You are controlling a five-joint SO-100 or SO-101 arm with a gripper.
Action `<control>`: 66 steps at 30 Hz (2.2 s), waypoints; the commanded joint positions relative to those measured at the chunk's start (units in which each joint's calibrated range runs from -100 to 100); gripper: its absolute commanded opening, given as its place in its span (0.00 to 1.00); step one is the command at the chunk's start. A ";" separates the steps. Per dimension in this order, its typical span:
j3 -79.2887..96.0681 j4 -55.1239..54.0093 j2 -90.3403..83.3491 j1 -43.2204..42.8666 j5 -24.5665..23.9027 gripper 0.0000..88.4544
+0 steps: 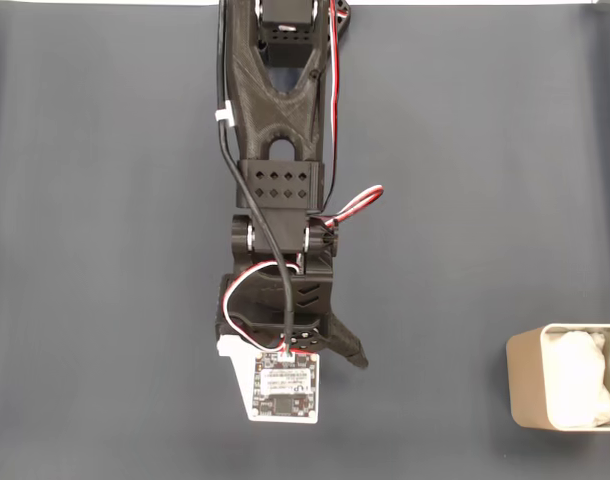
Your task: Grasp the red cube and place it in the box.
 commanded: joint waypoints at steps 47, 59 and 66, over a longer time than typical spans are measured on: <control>-4.34 -1.03 2.51 -2.68 -0.39 0.30; -4.34 1.34 2.42 -3.03 0.98 0.00; -4.43 2.16 2.16 -3.25 1.17 0.00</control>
